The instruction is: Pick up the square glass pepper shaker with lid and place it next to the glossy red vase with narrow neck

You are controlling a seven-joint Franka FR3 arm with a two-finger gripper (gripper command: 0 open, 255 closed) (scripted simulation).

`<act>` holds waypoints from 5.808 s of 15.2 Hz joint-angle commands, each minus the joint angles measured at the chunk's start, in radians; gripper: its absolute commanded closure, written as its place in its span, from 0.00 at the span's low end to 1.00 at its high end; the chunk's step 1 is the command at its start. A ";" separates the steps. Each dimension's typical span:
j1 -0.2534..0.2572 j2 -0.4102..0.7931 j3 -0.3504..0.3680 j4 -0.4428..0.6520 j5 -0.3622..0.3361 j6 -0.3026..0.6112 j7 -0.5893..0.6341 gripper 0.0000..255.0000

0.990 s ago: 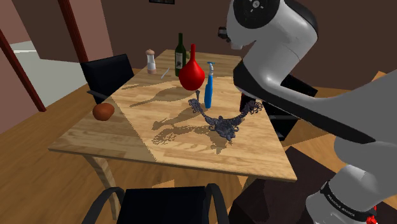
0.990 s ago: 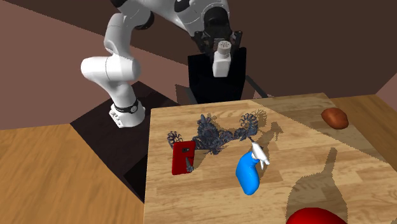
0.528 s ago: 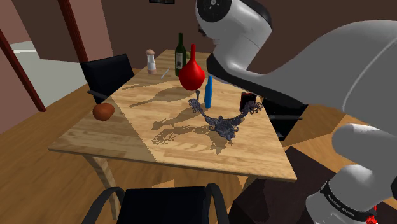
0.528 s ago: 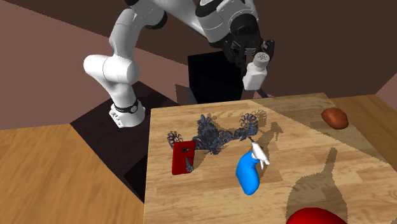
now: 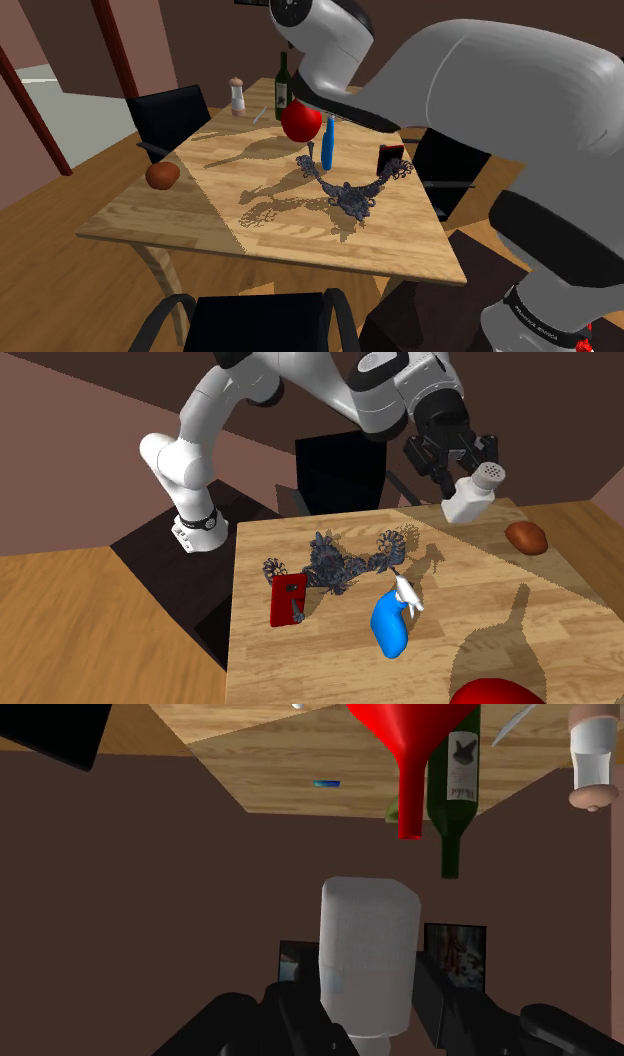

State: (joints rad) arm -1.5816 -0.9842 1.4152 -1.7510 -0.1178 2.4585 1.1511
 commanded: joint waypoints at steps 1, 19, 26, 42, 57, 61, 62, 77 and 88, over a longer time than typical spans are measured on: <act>-0.106 0.002 0.063 0.113 0.010 -0.026 0.001 1.00; -0.458 -0.108 0.270 0.468 0.075 -0.079 0.050 1.00; -0.435 -0.149 0.278 0.402 0.079 -0.030 0.095 1.00; -0.412 -0.252 0.313 0.307 0.094 0.056 0.199 1.00; -0.414 -0.360 0.356 0.275 0.114 0.109 0.297 1.00; -0.418 -0.391 0.369 0.275 0.120 0.119 0.323 1.00; -0.419 -0.399 0.372 0.275 0.122 0.121 0.329 1.00; -0.441 -0.510 0.412 0.307 0.142 0.138 0.421 1.00; -0.441 -0.510 0.412 0.307 0.142 0.138 0.421 0.00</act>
State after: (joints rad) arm -2.0228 -1.4939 1.8269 -1.4438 0.0240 2.5961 1.5717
